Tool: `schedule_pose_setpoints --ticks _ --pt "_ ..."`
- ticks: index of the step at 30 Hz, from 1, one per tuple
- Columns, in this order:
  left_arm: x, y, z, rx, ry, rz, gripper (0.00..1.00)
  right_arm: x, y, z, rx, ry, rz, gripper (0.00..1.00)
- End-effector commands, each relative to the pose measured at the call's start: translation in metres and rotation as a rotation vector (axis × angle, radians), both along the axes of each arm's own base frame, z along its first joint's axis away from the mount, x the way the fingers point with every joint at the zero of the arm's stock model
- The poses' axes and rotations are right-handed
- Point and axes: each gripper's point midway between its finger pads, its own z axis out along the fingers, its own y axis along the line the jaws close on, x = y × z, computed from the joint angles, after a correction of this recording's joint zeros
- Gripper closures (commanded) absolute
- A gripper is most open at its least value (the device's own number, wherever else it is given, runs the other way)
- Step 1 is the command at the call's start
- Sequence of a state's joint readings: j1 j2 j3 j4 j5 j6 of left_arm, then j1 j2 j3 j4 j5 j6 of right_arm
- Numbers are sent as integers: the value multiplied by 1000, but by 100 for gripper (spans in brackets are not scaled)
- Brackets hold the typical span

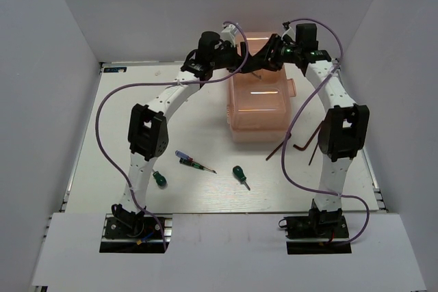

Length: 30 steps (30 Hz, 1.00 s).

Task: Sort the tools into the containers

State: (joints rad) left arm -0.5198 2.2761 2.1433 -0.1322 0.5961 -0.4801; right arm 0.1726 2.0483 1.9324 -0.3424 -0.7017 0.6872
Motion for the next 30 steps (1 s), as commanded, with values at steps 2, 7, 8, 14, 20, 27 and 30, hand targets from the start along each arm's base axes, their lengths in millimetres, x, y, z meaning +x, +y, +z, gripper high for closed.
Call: schedule_pose_setpoints --ticks 2,7,8,14,20,27,30 --pt "-2 -4 -27 42 85 22 27 -12 -26 66 -171 -250 -39 54" --pt "2 -2 -30 52 97 60 30 -7 -110 76 -555 -399 -334 54" --pt "5 1 -33 63 103 83 31 -7 -125 78 -611 -406 -394 54" --pt "17 4 -39 95 144 185 34 -21 -188 30 -761 -375 -476 54" --pt "26 9 -46 130 163 238 41 -30 -214 -37 -701 -220 -448 50" --pt "19 4 -55 140 180 220 63 -13 -205 -77 -402 -80 -348 32" --pt "17 2 -60 141 192 199 71 1 -206 -87 -339 -67 -329 29"
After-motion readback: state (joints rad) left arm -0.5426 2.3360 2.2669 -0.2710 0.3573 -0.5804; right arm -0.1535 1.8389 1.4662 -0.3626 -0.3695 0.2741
